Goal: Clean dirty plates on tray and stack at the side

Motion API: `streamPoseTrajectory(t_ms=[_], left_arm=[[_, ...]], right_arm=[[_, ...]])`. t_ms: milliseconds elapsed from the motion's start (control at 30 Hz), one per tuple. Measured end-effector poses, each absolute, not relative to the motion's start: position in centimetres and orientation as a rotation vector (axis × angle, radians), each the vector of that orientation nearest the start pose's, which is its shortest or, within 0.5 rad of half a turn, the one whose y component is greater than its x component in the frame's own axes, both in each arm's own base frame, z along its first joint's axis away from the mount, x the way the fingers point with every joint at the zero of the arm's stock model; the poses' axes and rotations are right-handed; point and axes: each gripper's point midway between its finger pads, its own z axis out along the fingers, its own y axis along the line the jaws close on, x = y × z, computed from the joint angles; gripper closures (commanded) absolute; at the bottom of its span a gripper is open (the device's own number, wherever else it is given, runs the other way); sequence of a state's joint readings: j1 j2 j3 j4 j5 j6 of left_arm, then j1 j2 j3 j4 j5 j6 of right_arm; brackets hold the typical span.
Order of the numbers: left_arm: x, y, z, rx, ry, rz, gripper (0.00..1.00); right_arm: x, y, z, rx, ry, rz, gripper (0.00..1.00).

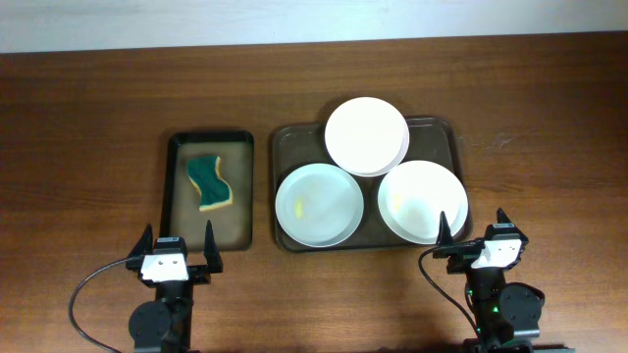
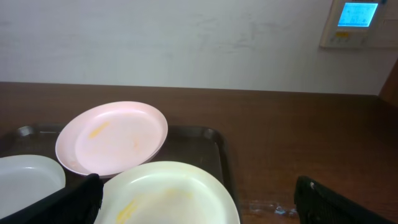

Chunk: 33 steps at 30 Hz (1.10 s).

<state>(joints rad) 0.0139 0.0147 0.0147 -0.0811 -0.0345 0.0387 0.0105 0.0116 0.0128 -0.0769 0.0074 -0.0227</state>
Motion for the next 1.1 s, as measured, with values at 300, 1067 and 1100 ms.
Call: streamPoseTrajectory(t_ms=[300, 1067, 1100], left_arm=[[24.6, 0.0, 15.9, 0.033, 1.646, 0.022, 0.01], [13.9, -12.5, 31.9, 0.713, 0.851, -0.482, 0.01], [14.5, -12.2, 32.3, 0.679, 0.892, -0.481, 0.01]], right_arm=[[24.6, 0.1, 15.8, -0.022, 1.647, -0.016, 0.02], [24.6, 0.1, 15.8, -0.021, 1.646, -0.016, 0.02], [24.6, 0.1, 15.8, -0.021, 1.647, -0.015, 0.02]])
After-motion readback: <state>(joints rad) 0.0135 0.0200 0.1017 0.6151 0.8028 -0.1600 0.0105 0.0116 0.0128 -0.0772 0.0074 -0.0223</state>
